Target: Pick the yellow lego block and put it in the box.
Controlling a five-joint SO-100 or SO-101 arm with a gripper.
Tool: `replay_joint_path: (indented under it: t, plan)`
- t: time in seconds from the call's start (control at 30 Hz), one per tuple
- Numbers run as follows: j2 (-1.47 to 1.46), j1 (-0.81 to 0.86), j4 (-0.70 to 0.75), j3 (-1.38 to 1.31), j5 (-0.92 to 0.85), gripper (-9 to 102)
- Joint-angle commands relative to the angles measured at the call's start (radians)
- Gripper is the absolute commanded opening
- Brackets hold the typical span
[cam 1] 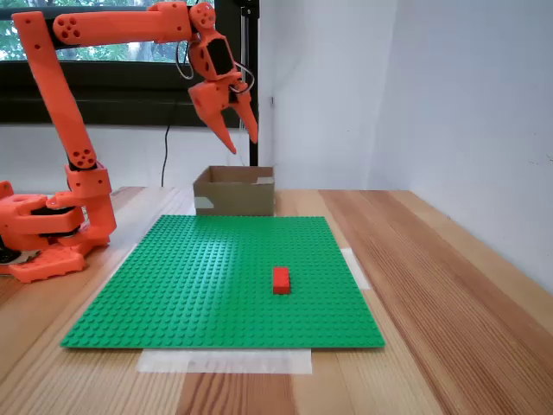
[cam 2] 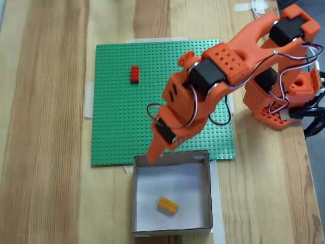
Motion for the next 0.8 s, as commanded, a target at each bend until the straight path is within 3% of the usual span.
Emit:
replay_joint_path:
  t: [0.0,0.77]
  plan:
    - [0.097,0.054,-0.018,0.040,-0.014,23]
    - [0.584,0.443,-0.298,0.518,-0.123,26]
